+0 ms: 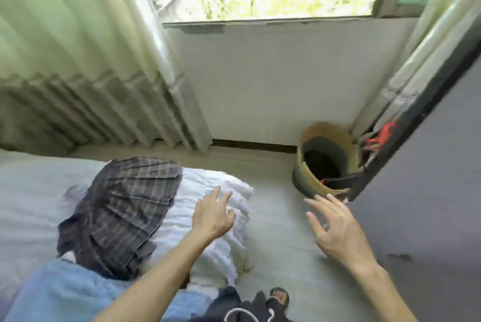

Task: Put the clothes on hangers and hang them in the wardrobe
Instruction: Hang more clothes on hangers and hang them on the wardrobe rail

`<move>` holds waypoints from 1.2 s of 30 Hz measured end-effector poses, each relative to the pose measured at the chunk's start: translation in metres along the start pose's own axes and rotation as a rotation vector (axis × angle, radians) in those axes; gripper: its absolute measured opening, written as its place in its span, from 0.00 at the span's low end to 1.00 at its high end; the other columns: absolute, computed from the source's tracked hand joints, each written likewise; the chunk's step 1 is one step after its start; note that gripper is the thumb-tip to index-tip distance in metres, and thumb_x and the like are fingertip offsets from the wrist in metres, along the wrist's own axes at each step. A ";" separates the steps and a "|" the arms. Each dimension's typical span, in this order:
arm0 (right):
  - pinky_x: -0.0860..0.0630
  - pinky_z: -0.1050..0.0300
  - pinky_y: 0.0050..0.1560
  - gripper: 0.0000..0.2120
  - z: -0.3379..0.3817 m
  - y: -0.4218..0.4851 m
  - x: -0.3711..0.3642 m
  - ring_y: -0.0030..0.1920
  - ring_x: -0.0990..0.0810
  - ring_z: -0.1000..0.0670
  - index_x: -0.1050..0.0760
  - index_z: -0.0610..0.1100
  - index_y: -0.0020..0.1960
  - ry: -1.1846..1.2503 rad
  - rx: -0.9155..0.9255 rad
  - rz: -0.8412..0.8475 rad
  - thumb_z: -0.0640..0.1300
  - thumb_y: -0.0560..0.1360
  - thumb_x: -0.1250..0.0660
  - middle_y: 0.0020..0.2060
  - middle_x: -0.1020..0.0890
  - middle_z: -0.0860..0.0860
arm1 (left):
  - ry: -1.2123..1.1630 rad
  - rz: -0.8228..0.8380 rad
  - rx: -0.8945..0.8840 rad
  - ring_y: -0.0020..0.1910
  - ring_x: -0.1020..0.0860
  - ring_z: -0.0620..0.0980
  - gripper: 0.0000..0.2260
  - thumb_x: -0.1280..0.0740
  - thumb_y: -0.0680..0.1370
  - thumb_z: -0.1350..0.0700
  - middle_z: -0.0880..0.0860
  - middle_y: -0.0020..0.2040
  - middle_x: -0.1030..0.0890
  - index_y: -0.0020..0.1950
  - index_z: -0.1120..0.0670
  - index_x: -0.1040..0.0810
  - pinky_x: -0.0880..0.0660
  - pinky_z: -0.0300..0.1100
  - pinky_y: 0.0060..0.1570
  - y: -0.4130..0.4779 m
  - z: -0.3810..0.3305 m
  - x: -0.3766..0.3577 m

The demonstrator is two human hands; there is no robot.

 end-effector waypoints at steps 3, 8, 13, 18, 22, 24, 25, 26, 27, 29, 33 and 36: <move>0.43 0.50 0.77 0.18 0.057 0.011 -0.053 0.77 0.41 0.53 0.29 0.58 0.70 -0.006 0.136 0.164 0.57 0.81 0.40 0.72 0.29 0.57 | -0.063 0.048 0.226 0.78 0.40 0.55 0.27 0.40 0.79 0.46 0.54 0.80 0.43 0.78 0.45 0.38 0.38 0.52 0.73 -0.048 0.086 -0.018; 0.49 0.63 0.74 0.18 0.145 0.004 -0.117 0.76 0.40 0.54 0.30 0.57 0.72 -0.020 0.390 0.369 0.55 0.82 0.41 0.73 0.31 0.57 | -0.148 0.087 0.502 0.77 0.40 0.55 0.27 0.42 0.80 0.46 0.52 0.80 0.42 0.79 0.45 0.40 0.38 0.55 0.73 -0.132 0.178 -0.053; 0.42 0.57 0.74 0.20 0.202 -0.008 -0.175 0.77 0.42 0.53 0.32 0.56 0.73 -0.091 0.515 0.531 0.55 0.83 0.43 0.73 0.31 0.57 | -0.276 0.061 0.658 0.78 0.43 0.53 0.26 0.42 0.81 0.46 0.53 0.80 0.43 0.80 0.45 0.41 0.41 0.55 0.75 -0.180 0.237 -0.072; 0.40 0.55 0.73 0.21 0.243 -0.009 -0.240 0.76 0.41 0.50 0.35 0.57 0.75 -0.263 0.569 0.669 0.56 0.83 0.45 0.74 0.32 0.56 | -0.372 0.079 0.715 0.78 0.43 0.53 0.26 0.42 0.81 0.47 0.52 0.80 0.43 0.80 0.46 0.41 0.40 0.54 0.75 -0.188 0.292 -0.091; 0.38 0.53 0.74 0.22 0.267 0.007 -0.305 0.77 0.41 0.49 0.37 0.57 0.76 -0.354 0.520 0.771 0.57 0.83 0.46 0.76 0.35 0.54 | -0.455 0.126 0.731 0.78 0.43 0.53 0.27 0.41 0.81 0.46 0.52 0.81 0.44 0.80 0.46 0.42 0.39 0.54 0.75 -0.169 0.351 -0.103; 0.36 0.53 0.73 0.23 0.285 0.016 -0.340 0.77 0.41 0.49 0.39 0.57 0.77 -0.401 0.498 0.829 0.57 0.83 0.46 0.76 0.36 0.54 | -0.486 0.137 0.741 0.78 0.42 0.54 0.27 0.41 0.81 0.46 0.52 0.81 0.44 0.80 0.46 0.42 0.39 0.54 0.74 -0.155 0.390 -0.104; 0.35 0.53 0.72 0.23 0.294 0.021 -0.359 0.77 0.41 0.49 0.39 0.57 0.77 -0.420 0.489 0.861 0.56 0.83 0.46 0.77 0.36 0.54 | -0.496 0.139 0.753 0.78 0.41 0.54 0.27 0.41 0.81 0.45 0.53 0.81 0.43 0.80 0.47 0.42 0.38 0.54 0.74 -0.148 0.413 -0.104; 0.34 0.52 0.71 0.23 0.303 0.026 -0.379 0.77 0.40 0.49 0.40 0.57 0.77 -0.435 0.484 0.893 0.56 0.83 0.46 0.77 0.36 0.53 | -0.507 0.138 0.772 0.77 0.40 0.55 0.28 0.41 0.81 0.45 0.53 0.80 0.43 0.80 0.47 0.41 0.37 0.54 0.73 -0.141 0.436 -0.101; 0.34 0.52 0.71 0.23 0.311 0.031 -0.398 0.76 0.39 0.48 0.40 0.56 0.77 -0.452 0.481 0.921 0.56 0.83 0.46 0.77 0.36 0.53 | -0.521 0.135 0.795 0.77 0.39 0.55 0.28 0.41 0.81 0.45 0.54 0.80 0.42 0.80 0.47 0.41 0.36 0.53 0.72 -0.135 0.460 -0.100; 0.32 0.51 0.70 0.24 0.325 0.045 -0.437 0.75 0.37 0.46 0.41 0.56 0.78 -0.473 0.462 0.961 0.55 0.83 0.46 0.77 0.37 0.52 | -0.549 0.122 0.831 0.76 0.38 0.56 0.28 0.41 0.80 0.45 0.54 0.80 0.41 0.80 0.48 0.41 0.35 0.53 0.71 -0.123 0.505 -0.096; 0.34 0.47 0.71 0.30 0.337 0.068 -0.500 0.74 0.35 0.38 0.52 0.56 0.80 -0.516 0.380 0.984 0.56 0.82 0.45 0.80 0.48 0.45 | -0.623 0.102 0.889 0.74 0.35 0.57 0.29 0.39 0.80 0.45 0.54 0.77 0.38 0.80 0.49 0.41 0.33 0.53 0.69 -0.095 0.588 -0.093; 0.30 0.45 0.69 0.34 0.332 0.075 -0.533 0.75 0.37 0.35 0.64 0.60 0.79 -0.559 0.324 0.993 0.60 0.82 0.46 0.80 0.61 0.44 | -0.668 0.080 0.943 0.74 0.35 0.58 0.31 0.37 0.80 0.46 0.55 0.78 0.39 0.80 0.50 0.43 0.35 0.54 0.71 -0.071 0.644 -0.097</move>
Point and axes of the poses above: each hand's wrist, its own y-axis towards the middle knuckle, its own x-axis out of the back of the hand, z = x × y, the point moved 10 cm from there along y, towards the middle knuckle
